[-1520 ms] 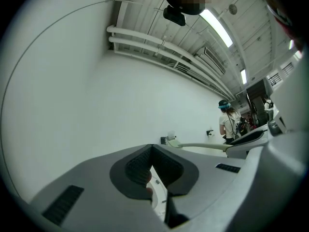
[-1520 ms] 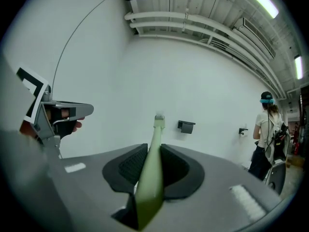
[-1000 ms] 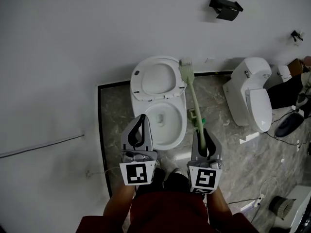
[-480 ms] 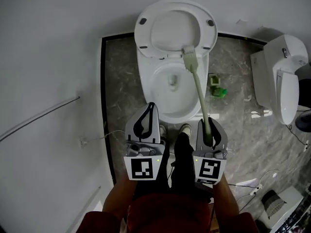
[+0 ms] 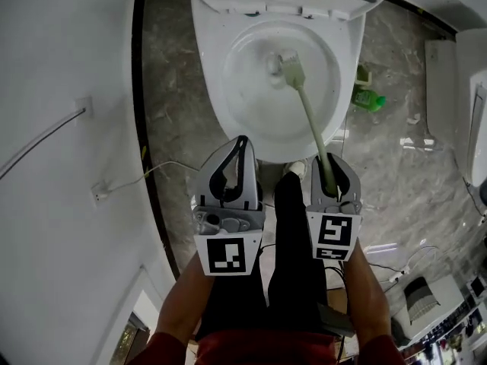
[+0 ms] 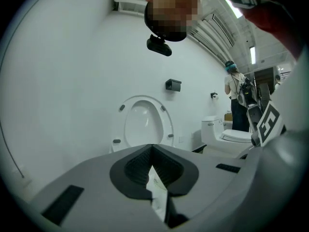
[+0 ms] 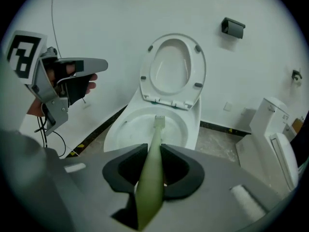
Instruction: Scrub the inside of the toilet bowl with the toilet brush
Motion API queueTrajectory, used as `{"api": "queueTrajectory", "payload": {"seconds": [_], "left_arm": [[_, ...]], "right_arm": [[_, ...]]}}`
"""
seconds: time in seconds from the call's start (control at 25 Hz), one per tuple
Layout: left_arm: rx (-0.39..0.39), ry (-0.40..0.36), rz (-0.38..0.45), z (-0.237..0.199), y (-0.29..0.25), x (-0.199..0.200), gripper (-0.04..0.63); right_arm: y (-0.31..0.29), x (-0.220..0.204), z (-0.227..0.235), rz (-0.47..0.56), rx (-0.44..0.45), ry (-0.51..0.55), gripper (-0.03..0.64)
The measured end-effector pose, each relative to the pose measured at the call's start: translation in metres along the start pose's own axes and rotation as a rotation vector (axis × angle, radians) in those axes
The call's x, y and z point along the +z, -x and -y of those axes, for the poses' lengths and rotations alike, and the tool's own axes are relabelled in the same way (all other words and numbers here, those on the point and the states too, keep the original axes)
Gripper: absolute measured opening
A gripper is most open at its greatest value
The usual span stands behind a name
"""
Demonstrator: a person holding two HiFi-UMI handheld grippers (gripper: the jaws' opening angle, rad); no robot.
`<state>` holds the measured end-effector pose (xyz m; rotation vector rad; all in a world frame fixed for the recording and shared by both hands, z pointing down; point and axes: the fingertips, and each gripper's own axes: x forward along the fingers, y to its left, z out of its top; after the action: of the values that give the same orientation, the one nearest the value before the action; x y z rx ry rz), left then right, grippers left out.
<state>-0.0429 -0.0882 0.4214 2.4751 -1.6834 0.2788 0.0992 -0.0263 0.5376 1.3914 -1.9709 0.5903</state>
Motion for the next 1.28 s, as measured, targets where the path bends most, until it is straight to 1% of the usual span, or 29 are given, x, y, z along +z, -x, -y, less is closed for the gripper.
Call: {"api": "queueTrajectory", "payload": {"seconds": [0.16, 0.28, 0.44, 0.56, 0.68, 0.8, 1.0, 1.08, 1.16, 1.2, 1.28], "left_arm": [[0.006, 0.005, -0.034, 0.007, 0.002, -0.040, 0.005], [0.004, 0.018, -0.073, 0.011, 0.007, -0.060, 0.005], [-0.006, 0.021, -0.102, 0.015, 0.012, -0.069, 0.005], [-0.005, 0.026, -0.108, 0.014, 0.010, -0.070, 0.005], [-0.004, 0.021, -0.106, 0.012, 0.005, -0.068, 0.005], [-0.001, 0.020, -0.105, 0.009, 0.000, -0.067, 0.005], [0.001, 0.015, -0.095, 0.005, -0.008, -0.062, 0.005], [0.002, 0.019, -0.093, 0.004, -0.010, -0.061, 0.005], [0.004, 0.025, -0.096, 0.004, -0.012, -0.061, 0.005], [0.004, 0.029, -0.099, 0.005, -0.013, -0.062, 0.005], [0.003, 0.038, -0.102, 0.006, -0.014, -0.063, 0.005]], "right_arm": [[-0.022, -0.040, -0.006, -0.086, 0.020, -0.049, 0.097], [-0.031, -0.061, -0.014, -0.141, 0.035, -0.060, 0.097], [-0.042, -0.079, -0.015, -0.215, 0.041, -0.048, 0.097], [-0.051, -0.082, -0.004, -0.256, 0.028, -0.009, 0.097], [-0.060, -0.077, 0.010, -0.272, 0.023, 0.101, 0.097], [-0.076, -0.067, 0.026, -0.273, 0.018, 0.259, 0.097], [-0.102, -0.029, 0.058, -0.233, 0.002, 0.546, 0.097], [-0.108, -0.019, 0.065, -0.229, 0.006, 0.638, 0.097], [-0.110, -0.018, 0.069, -0.235, 0.009, 0.672, 0.095], [-0.109, -0.019, 0.071, -0.241, 0.009, 0.665, 0.095], [-0.106, -0.028, 0.071, -0.263, 0.005, 0.615, 0.095]]}}
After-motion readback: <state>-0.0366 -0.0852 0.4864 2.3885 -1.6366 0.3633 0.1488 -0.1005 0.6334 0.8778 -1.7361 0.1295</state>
